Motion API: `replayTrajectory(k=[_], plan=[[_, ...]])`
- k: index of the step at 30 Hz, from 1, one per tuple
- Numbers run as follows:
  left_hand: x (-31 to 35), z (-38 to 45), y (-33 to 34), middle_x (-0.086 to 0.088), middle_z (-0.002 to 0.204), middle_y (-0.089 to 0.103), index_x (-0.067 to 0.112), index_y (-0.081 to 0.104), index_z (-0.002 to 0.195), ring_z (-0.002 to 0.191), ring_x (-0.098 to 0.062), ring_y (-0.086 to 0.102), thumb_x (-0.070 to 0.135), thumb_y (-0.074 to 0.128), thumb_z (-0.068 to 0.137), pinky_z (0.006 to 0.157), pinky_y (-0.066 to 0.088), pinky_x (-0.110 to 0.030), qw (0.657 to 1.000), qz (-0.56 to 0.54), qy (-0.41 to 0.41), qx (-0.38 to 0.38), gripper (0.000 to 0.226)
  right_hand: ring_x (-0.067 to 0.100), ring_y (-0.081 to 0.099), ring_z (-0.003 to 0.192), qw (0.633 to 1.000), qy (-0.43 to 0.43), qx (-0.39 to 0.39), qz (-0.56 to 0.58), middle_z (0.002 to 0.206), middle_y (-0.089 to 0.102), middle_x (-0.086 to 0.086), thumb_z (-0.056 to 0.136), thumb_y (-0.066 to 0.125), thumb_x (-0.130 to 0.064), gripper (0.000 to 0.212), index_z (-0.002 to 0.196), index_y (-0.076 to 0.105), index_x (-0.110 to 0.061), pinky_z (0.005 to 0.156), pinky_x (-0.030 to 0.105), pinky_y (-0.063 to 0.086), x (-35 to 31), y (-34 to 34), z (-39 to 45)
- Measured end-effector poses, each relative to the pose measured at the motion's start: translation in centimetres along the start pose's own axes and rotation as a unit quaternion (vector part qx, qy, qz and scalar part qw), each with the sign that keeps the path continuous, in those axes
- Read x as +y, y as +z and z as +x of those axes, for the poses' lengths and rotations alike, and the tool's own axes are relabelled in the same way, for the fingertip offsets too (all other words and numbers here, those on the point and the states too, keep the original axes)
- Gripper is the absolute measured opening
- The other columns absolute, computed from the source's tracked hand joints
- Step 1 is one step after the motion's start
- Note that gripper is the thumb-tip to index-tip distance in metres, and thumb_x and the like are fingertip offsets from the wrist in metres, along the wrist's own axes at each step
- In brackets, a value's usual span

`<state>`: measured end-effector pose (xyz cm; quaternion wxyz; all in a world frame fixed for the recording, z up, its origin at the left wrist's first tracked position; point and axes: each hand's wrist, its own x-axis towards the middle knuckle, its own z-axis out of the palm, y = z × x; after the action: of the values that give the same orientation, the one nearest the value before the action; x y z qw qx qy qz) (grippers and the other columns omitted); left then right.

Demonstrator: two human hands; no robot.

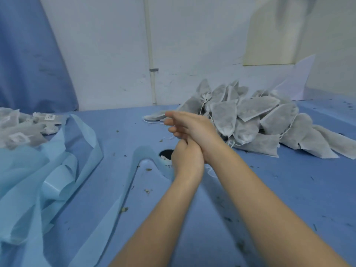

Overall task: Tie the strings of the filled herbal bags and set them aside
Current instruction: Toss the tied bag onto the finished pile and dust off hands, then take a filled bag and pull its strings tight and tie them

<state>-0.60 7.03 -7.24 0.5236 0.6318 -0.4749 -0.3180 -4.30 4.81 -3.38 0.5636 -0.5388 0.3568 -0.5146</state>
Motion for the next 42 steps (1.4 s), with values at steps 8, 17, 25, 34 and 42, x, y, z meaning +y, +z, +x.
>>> replayTrajectory(k=[8, 17, 25, 34, 42], plan=[[-0.7, 0.9, 7.3, -0.004, 0.084, 0.068, 0.011, 0.062, 0.092, 0.090, -0.024, 0.062, 0.007, 0.041, 0.087, 0.079, 0.046, -0.028, 0.995, 0.049, 0.002, -0.090, 0.023, 0.008, 0.046, 0.055, 0.982, 0.034, 0.181, 0.026, 0.069, 0.060, 0.001, 0.090, 0.058, -0.008, 0.016, 0.078, 0.068, -0.011, 0.053, 0.018, 0.040, 2.1, -9.8, -1.8], [-0.8, 4.4, 12.5, -0.017, 0.101, 0.066, 0.003, 0.058, 0.109, 0.082, -0.031, 0.068, 0.014, 0.049, 0.094, 0.076, 0.054, -0.031, 0.988, -0.120, -0.091, -0.039, 0.021, 0.001, 0.049, 0.037, 0.962, 0.070, 0.263, 0.024, 0.059, 0.061, 0.002, 0.087, 0.062, -0.009, 0.018, 0.069, 0.065, -0.010, 0.050, 0.015, 0.041, 2.9, -13.6, -2.0], [-0.2, 5.8, 12.4, -0.008, 0.069, 0.070, 0.012, 0.067, 0.066, 0.066, -0.021, 0.064, 0.028, 0.072, 0.079, 0.076, 0.054, -0.031, 0.983, -0.123, -0.135, 0.020, 0.021, 0.010, 0.054, 0.064, 0.956, 0.040, 0.272, -0.105, 0.065, 0.064, -0.008, 0.088, 0.060, -0.019, 0.020, 0.071, 0.070, -0.020, 0.066, 0.026, 0.045, 4.2, -13.9, -1.1], [-0.3, 0.8, 11.9, 0.008, 0.056, 0.062, 0.019, 0.062, 0.061, 0.054, -0.011, 0.057, 0.031, 0.073, 0.072, 0.060, 0.047, -0.028, 0.987, -0.146, -0.065, 0.009, 0.020, 0.013, 0.067, 0.067, 0.954, 0.031, 0.267, -0.136, 0.059, 0.067, -0.004, 0.096, 0.052, -0.034, 0.038, 0.067, 0.066, -0.013, 0.075, 0.037, 0.054, 4.2, -13.8, -1.3], [0.3, -1.9, 8.4, 0.016, 0.069, 0.063, 0.029, 0.068, 0.073, 0.069, 0.002, 0.056, 0.027, 0.064, 0.082, 0.056, 0.036, -0.007, 0.992, 0.016, 0.117, -0.043, 0.010, 0.023, 0.057, 0.064, 0.966, 0.012, 0.245, -0.081, 0.065, 0.060, 0.010, 0.088, 0.054, -0.005, 0.024, 0.066, 0.061, -0.008, 0.073, 0.037, 0.047, 2.5, -14.4, -2.8]])
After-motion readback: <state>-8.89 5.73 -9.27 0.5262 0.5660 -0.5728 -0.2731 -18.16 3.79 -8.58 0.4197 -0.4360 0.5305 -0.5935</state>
